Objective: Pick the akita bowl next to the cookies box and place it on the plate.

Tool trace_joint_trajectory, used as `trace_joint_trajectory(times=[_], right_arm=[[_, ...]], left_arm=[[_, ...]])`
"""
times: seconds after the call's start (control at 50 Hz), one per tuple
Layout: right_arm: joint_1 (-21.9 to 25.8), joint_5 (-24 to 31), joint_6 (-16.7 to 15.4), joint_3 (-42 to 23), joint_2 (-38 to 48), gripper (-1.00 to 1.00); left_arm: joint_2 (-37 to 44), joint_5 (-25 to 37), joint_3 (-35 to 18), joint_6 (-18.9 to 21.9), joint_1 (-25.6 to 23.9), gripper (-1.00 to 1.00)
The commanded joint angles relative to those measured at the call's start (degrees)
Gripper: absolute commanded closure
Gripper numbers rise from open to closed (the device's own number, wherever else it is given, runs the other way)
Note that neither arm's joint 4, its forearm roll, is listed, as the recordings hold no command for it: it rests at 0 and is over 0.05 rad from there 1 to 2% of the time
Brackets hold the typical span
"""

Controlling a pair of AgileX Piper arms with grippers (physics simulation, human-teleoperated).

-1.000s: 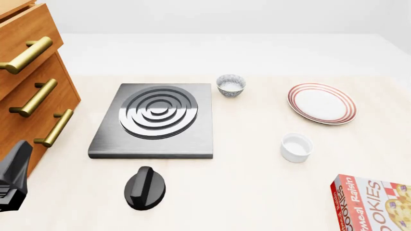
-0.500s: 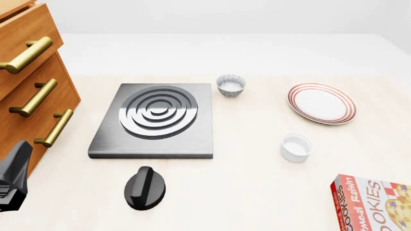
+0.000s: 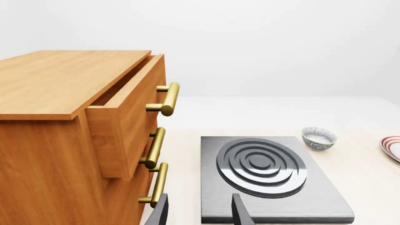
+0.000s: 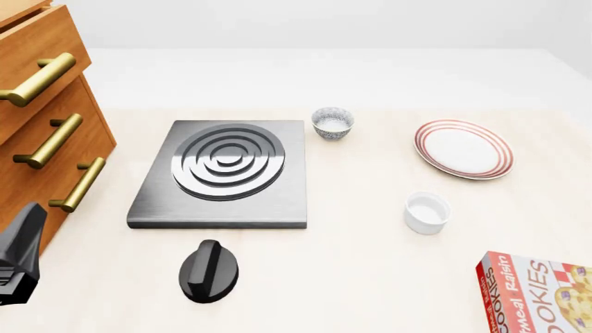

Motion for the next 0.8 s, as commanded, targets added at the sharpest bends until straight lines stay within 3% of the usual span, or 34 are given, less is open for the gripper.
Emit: trace_joint_trajectory(times=[0.02,0.16,0.26,0.28,0.32,0.46,0.54,0.58,0.8], right_arm=[[9.42,11.72,2.79,-0.09,-23.07,1.00],[17.40,22.80,4.40,-9.74,-31.66,1.00],[20.97,25.56,5.02,-14.49,-31.31,1.00],[22.59,26.08,6.35,-15.95,-30.50,1.00],[23.09,26.26,6.51,-17.31,-29.60,1.00],[27.62,25.67,14.31,-21.20,-23.89,1.00],[29.21,24.89,16.73,-22.42,-21.12,1.00],[29.61,24.88,16.28,-23.43,-20.25,1.00],[34.62,21.36,22.89,-23.26,-15.32,1.00]], left_arm=[[-0.01,0.00,0.00,0.00,0.01,-1.00],[-0.02,0.00,0.00,-0.01,0.00,-1.00],[0.00,0.00,0.00,-0.04,0.00,-1.00],[-0.01,0.00,0.00,0.01,-0.01,-1.00],[0.00,0.00,0.00,0.02,-0.01,-1.00],[-0.01,0.00,0.00,0.01,-0.01,-1.00],[0.00,0.00,0.00,-0.02,0.01,-1.00],[-0.01,0.00,0.00,0.00,-0.01,-1.00],[0.00,0.00,0.00,0.00,0.00,-1.00]])
